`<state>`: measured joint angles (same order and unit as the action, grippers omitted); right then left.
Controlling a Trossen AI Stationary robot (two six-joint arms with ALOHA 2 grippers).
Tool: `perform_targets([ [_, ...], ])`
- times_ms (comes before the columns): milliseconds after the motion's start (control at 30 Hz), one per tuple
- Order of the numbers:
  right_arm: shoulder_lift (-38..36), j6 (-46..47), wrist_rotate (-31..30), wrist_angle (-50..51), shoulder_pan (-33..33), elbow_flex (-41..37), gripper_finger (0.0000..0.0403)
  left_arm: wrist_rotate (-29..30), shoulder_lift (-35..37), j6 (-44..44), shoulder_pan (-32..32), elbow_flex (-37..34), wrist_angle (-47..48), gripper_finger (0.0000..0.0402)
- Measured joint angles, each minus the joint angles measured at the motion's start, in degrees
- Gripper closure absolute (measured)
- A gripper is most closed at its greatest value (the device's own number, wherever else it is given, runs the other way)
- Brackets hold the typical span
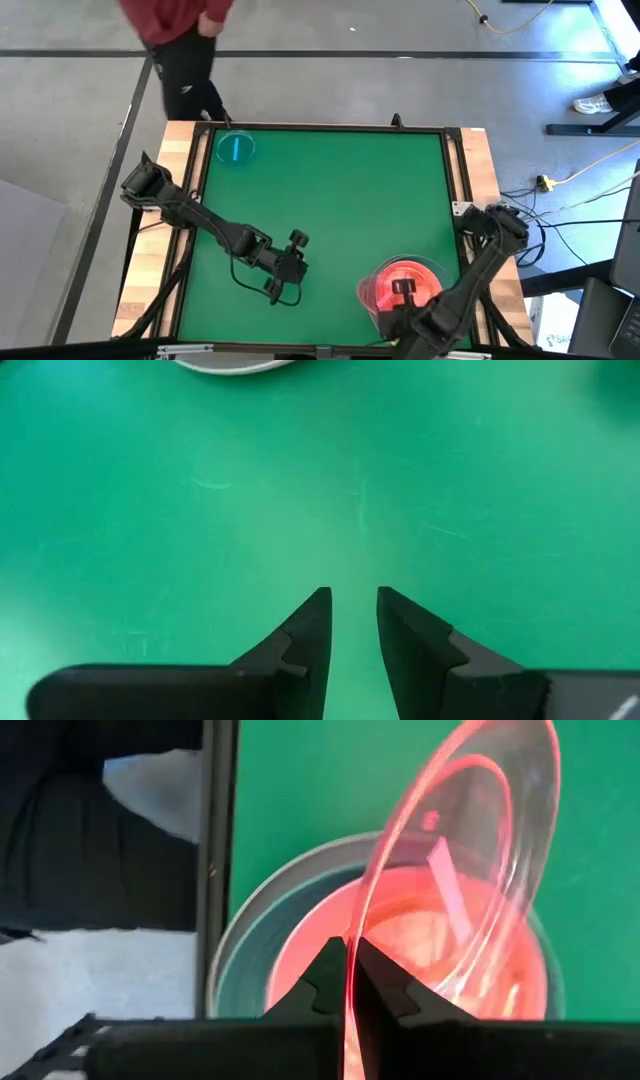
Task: Stack plastic plates
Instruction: Stack the transparent pink plate on top of the transparent pink plate
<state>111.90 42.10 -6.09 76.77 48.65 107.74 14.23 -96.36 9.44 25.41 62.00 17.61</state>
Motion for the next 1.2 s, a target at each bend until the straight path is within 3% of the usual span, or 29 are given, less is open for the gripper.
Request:
perform_targets([
  [267, 0.0, 7.2, 0.5, 0.0, 1.7, -6.0, 0.0397, 0.1, 0.0, -1.4, -0.7, 0.0, 0.1, 0.0324],
  [533, 0.0, 8.8, 9.6, -9.6, -1.2, -16.3, 0.0397, 0.3, 0.0, -2.2, -0.7, 0.0, 1.5, 0.0324],
  [833, 0.0, 7.1, 12.0, -12.2, -2.6, -16.7, 0.0392, 0.3, 0.0, -3.4, -0.7, 0.0, 2.6, 0.0324],
  [1033, 0.0, 7.7, 14.8, -11.9, -2.8, -16.7, 0.0310, 0.3, 0.0, -3.5, -0.6, 0.0, 2.6, 0.0324],
  [1200, 0.0, 8.8, 22.2, -8.5, -3.4, -16.7, 0.0234, 0.2, 0.0, -4.9, -0.6, 0.0, 2.5, 0.0324],
])
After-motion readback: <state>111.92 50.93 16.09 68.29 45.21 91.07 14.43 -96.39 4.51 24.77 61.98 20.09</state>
